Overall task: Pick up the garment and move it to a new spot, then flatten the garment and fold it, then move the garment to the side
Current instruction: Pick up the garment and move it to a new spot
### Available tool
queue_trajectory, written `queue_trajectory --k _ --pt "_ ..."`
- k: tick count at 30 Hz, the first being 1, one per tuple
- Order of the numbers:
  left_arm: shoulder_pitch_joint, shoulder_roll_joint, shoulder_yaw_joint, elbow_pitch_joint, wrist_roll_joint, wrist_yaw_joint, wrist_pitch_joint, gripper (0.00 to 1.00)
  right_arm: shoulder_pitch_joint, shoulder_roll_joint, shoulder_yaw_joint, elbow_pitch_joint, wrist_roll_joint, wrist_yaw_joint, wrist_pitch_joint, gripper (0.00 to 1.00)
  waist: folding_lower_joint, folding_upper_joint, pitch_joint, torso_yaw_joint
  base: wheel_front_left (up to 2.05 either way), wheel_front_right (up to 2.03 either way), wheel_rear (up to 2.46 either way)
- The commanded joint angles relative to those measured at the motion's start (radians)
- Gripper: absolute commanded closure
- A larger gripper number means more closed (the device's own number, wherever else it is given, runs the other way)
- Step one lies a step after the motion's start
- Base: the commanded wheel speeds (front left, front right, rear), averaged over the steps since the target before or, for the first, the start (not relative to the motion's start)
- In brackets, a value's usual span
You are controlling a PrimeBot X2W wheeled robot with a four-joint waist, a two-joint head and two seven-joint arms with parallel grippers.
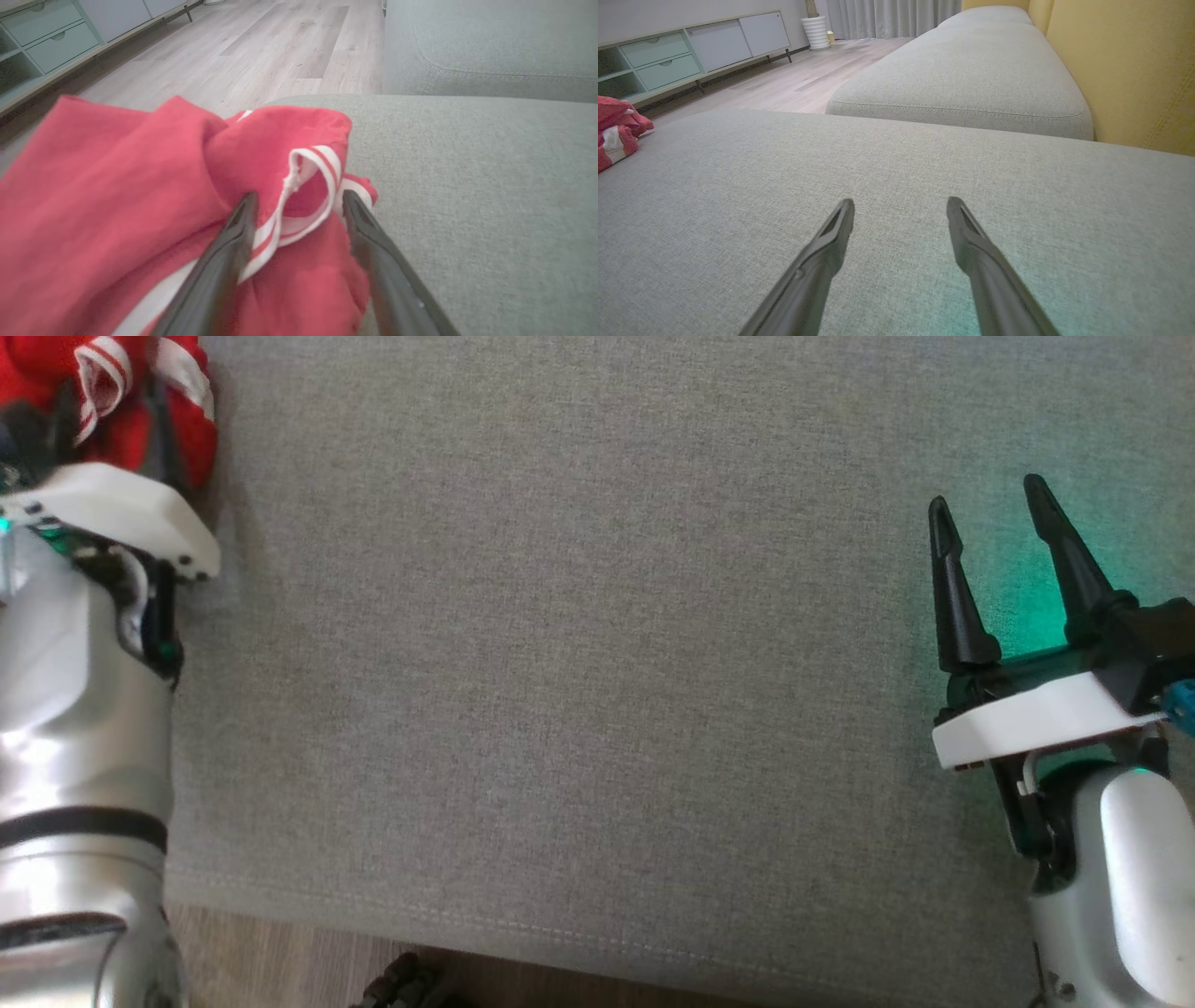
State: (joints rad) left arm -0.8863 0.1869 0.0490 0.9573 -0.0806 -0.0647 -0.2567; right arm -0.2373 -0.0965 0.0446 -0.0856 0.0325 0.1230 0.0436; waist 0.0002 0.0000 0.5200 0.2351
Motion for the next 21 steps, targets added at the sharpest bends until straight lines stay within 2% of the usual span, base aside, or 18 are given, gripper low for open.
queue_trajectory --k 1,2,7,14,21 --pt "-0.033 0.068 0.037 -0.012 -0.004 0.004 -0.005 0.80 -0.011 0.003 0.022 -0.027 -0.004 0.008 -0.011 0.00 -0.0002 0.0000 -0.006 0.000 0.00 0.00 0.00" --pt "-0.038 0.071 0.040 -0.010 -0.008 0.003 -0.005 1.00 -0.011 0.005 0.019 -0.024 -0.002 0.008 -0.014 0.00 -0.0002 0.0000 -0.011 0.001 0.00 0.00 0.00" --pt "-0.022 0.083 0.058 -0.085 -0.013 0.008 -0.005 1.00 -0.002 0.013 0.009 -0.010 0.006 0.008 -0.029 0.00 -0.0002 0.0000 -0.045 0.005 0.00 0.00 0.00" --pt "0.127 0.069 0.082 -0.377 0.000 0.025 -0.005 1.00 0.043 0.030 -0.026 0.025 0.021 0.008 -0.061 0.00 -0.0002 0.0000 -0.167 0.013 0.00 0.00 0.00" --pt "0.349 0.018 0.084 -0.647 0.009 0.036 -0.005 1.00 0.114 0.042 -0.051 0.052 0.045 0.008 -0.086 0.00 -0.0002 0.0000 -0.319 0.002 0.00 0.00 0.00"
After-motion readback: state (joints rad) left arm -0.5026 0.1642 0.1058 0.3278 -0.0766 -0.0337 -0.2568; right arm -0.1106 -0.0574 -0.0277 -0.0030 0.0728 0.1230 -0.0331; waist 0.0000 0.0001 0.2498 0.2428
